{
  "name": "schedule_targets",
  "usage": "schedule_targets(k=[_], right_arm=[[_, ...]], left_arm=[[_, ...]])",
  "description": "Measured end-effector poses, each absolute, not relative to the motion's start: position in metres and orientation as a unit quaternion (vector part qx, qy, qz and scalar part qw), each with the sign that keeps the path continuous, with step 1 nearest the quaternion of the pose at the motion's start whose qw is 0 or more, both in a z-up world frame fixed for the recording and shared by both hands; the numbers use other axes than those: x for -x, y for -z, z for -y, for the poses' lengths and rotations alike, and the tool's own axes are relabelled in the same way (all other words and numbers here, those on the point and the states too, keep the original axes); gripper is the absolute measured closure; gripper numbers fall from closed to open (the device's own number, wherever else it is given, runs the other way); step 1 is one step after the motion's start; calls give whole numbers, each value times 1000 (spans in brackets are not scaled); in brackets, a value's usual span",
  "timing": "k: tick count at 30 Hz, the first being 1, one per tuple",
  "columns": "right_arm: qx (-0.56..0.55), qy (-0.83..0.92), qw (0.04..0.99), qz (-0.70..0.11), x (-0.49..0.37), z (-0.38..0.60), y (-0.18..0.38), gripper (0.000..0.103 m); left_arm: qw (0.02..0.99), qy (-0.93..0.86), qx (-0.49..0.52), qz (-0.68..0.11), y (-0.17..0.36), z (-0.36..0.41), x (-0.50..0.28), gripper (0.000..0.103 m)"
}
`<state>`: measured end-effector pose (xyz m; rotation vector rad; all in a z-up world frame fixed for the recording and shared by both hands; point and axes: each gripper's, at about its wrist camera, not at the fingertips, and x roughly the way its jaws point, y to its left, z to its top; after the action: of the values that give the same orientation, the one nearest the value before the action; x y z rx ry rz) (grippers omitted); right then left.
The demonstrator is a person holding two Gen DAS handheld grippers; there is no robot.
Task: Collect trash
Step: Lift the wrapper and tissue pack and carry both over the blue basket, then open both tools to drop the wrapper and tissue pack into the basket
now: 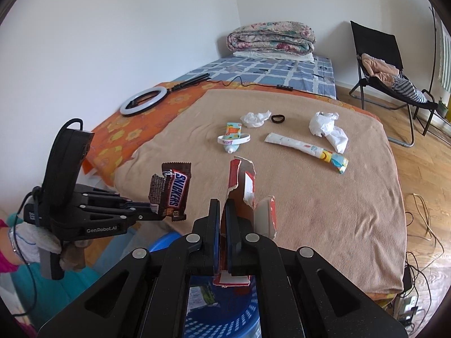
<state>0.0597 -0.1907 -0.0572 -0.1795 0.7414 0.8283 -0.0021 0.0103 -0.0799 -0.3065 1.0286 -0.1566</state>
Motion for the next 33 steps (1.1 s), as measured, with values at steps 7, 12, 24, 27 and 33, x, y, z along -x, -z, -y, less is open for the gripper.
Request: schedule_targets(k=[7, 12, 24, 27, 33], right_arm=[[89, -388, 835, -379, -32, 199, 86, 101], [95, -381, 831, -394, -22, 203, 105, 101], [105, -369, 813, -438, -19, 196, 149, 101], [109, -368, 806, -451, -18, 193, 159, 101], [114, -365, 796, -470, -19, 189, 173, 101]], left_arm=[[846, 77, 132, -510, 102, 3, 22, 101], [834, 73, 126, -532, 125, 9, 29, 101], [807, 62, 117, -576, 170, 11, 36, 101], [804, 60, 113, -581, 175, 11, 36, 101], [804, 53, 106, -582, 177, 12, 37, 101]])
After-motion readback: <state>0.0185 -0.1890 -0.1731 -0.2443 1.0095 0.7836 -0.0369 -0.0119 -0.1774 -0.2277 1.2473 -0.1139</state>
